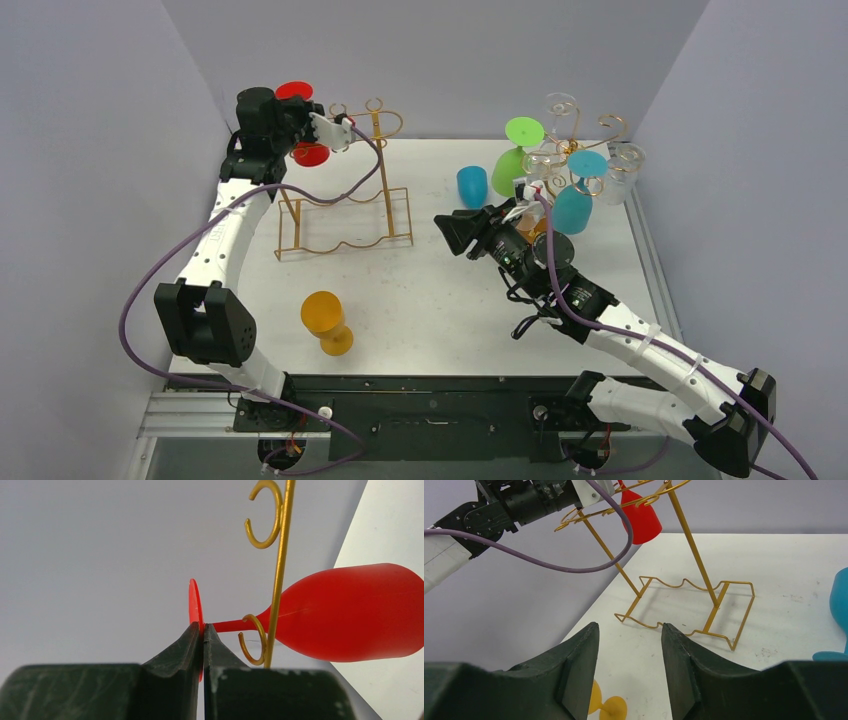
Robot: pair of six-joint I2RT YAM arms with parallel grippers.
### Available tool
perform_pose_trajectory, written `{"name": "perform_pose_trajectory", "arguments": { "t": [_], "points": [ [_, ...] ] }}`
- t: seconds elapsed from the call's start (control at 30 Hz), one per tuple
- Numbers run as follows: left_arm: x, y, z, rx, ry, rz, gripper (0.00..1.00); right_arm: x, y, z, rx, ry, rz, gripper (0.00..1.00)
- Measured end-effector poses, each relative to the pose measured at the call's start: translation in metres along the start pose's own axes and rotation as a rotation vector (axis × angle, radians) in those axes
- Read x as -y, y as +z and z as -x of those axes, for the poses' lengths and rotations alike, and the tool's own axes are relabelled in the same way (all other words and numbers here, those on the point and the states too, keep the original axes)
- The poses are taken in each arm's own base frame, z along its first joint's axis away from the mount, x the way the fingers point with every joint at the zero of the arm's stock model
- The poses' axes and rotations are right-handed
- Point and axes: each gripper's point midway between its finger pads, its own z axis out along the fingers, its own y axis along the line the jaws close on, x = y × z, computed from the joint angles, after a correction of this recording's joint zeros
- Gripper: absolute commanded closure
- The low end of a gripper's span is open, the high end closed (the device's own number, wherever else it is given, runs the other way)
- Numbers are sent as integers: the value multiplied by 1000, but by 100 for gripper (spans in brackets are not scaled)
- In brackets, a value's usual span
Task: Place the wine glass upside down on the wine glass rack
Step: Turn the wine glass upside down at the wine rack.
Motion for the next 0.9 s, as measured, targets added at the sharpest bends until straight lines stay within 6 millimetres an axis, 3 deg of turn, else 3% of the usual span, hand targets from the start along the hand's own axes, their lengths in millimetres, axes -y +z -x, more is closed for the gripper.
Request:
{"name": "perform_pose_trajectory", "arguments": {
  "t": [0.47, 0.9],
  "points": [
    [8, -2, 2, 11, -18, -48, 89, 2, -1, -4, -17, 4, -9, 56],
    [5, -19, 7, 30, -24, -90, 70, 8, -1, -9, -41, 0, -30, 56]
  ]
}}
